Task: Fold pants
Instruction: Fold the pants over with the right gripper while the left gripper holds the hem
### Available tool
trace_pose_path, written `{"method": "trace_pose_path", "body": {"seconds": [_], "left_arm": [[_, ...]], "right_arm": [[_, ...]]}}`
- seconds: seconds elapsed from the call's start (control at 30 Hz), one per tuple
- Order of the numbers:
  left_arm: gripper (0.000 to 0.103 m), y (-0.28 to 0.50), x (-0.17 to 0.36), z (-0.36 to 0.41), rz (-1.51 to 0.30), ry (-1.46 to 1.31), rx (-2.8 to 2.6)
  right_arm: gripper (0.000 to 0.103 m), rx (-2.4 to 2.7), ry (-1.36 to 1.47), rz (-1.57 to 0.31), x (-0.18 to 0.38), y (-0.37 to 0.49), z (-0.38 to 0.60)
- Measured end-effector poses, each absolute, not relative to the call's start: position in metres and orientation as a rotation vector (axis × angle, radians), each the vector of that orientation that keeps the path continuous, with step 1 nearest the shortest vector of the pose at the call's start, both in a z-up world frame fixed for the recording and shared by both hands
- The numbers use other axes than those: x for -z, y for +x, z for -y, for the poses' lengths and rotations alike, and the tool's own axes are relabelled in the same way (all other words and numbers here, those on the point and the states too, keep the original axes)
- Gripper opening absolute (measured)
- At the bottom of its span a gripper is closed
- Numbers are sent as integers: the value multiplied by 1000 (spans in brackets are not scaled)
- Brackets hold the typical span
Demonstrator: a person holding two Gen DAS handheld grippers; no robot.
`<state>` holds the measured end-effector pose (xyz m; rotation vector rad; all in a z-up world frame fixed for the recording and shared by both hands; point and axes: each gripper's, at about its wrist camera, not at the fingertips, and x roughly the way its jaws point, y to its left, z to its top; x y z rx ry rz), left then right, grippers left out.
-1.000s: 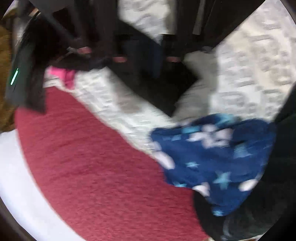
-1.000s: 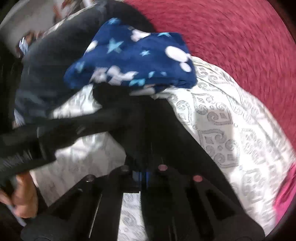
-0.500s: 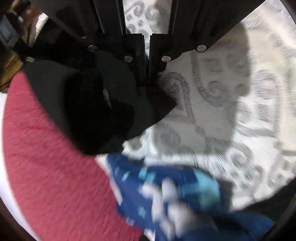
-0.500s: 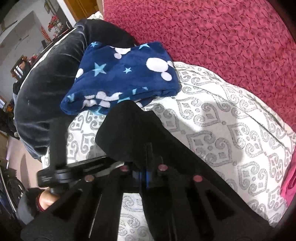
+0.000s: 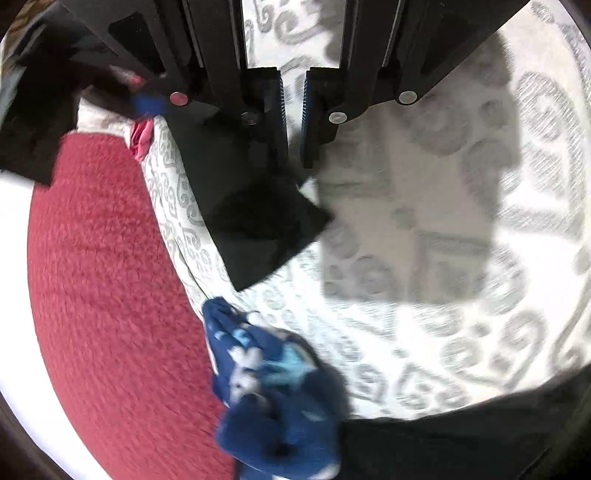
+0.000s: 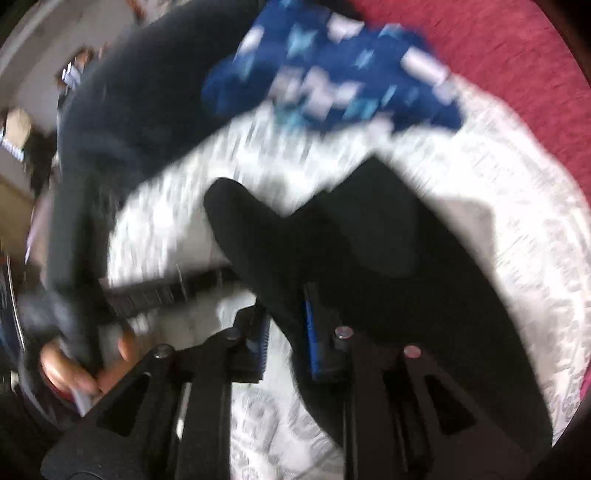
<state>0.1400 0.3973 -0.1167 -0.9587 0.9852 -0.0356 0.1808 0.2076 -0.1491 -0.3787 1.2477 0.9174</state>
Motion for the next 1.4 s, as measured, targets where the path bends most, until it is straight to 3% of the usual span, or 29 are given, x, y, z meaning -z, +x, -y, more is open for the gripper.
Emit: {"method": "trace_pose_path", "body": {"seconds": [0.07,0.23,0.27,0.37,0.4,0.53,0.63,0.67,0.7,0.73,0.77,1.03,1.23,1.3,1.37,1.4], "left_arm": [[8,131,115,-402,-976,-968,16],[17,108,86,-414,-895,-927,15],[22,109,83,-413,-889,-925,28],[50,114,81,-405,-883,-914,69],[53,117,82,-401,-886,-902,76],[53,132,109,-388,-981,-883,43],[50,142,113,-387,-951,-886,52],[23,145,113,-387,-944,-880,55],[3,147,113,-388,-937,-873,60],[2,150,113,-389,-942,-872,70],[2,149,110,-389,-921,-873,74],[2,168,56,-381,-805,-708,109],[3,217,101,-382,-957,-623,-9],[5,217,114,-384,-1010,-644,-40],[8,208,113,-389,-990,-658,-55],[15,203,108,-392,-979,-655,-76]], "right_arm": [[43,-985,-355,-1278,151,175,-204],[63,-1038,-246,-1162,108,205,-173],[65,-998,-255,-1128,101,218,-169],[65,-926,-380,-1138,109,254,-178],[65,-925,-431,-1155,118,264,-185],[63,-1002,-514,-1256,153,281,-208],[63,-1012,-576,-1282,177,282,-227],[63,-1012,-584,-1296,185,284,-232],[62,-1011,-582,-1313,191,284,-235],[40,-1013,-576,-1311,194,282,-236],[3,-1029,-558,-1299,189,280,-235],[4,-1056,-447,-1073,97,284,-207],[6,-899,-488,-1128,138,322,-229],[11,-842,-539,-1171,161,326,-236],[30,-787,-567,-1166,167,326,-234],[35,-774,-553,-1142,162,325,-230]]}}
